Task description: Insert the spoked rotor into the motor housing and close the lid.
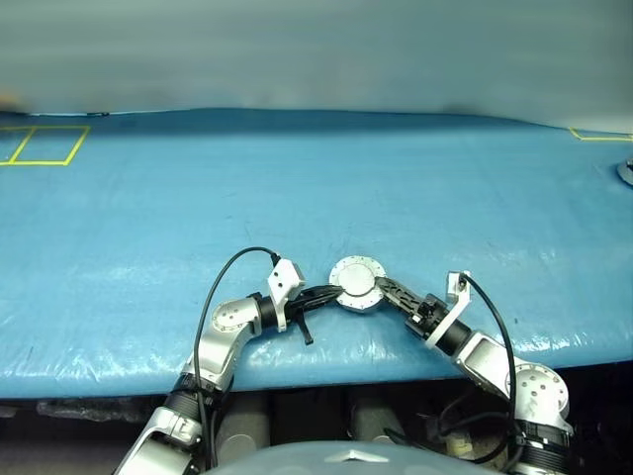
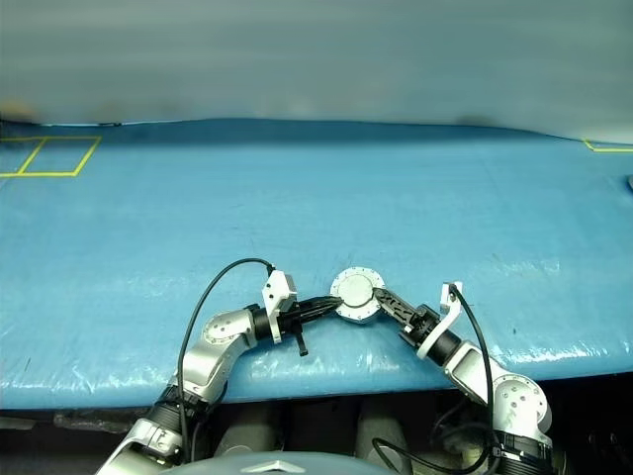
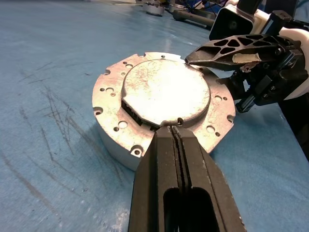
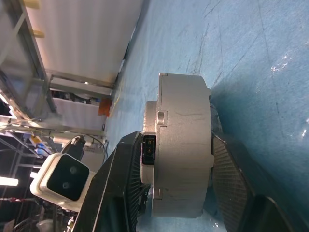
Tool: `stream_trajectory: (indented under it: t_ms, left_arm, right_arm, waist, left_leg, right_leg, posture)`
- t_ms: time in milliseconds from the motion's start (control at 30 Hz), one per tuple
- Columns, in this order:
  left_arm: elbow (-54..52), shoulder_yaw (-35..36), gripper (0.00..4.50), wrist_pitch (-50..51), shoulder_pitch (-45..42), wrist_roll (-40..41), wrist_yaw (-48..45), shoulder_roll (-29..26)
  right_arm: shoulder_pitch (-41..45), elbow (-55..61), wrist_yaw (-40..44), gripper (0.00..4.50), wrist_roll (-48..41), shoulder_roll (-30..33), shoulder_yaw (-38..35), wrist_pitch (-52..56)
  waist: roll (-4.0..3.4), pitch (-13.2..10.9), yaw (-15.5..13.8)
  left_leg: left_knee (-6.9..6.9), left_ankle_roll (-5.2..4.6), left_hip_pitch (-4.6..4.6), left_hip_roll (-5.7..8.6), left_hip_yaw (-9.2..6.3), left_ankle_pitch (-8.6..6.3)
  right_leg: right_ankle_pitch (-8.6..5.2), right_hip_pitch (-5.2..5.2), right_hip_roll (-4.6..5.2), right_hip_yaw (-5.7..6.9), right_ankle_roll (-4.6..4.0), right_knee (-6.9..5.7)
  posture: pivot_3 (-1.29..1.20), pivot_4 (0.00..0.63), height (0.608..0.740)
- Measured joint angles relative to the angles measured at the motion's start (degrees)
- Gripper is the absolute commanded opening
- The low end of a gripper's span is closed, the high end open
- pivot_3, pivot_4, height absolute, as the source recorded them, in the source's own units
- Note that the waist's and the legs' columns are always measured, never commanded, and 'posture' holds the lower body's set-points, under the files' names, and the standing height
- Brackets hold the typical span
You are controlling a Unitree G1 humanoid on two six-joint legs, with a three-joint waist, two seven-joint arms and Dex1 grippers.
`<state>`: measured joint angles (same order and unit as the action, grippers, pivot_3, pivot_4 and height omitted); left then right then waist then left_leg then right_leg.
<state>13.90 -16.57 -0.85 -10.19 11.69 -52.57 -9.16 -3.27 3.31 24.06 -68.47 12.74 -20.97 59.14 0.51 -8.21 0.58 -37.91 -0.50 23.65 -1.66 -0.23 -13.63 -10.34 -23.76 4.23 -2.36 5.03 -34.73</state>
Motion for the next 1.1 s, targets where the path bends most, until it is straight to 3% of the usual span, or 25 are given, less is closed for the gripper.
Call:
stream_trajectory:
  t_ms: [1100]
  left_arm:
    - [0.0, 1.5, 0.0, -1.6, 1.1, 0.3, 0.8, 0.6]
  right_arm:
    - [0.4, 2.4, -7.2, 1.71, -0.3, -3.4, 1.2, -2.7]
  waist:
    - [-0.05, 0.0, 1.0]
  left_leg:
    - [0.02, 0.0, -0.05, -0.08, -0.03, 0.0]
  right_leg:
    - [-0.02, -0.06, -0.08, -0.01, 0.0, -0.01]
  posture:
    - [0.0, 0.15, 0.74]
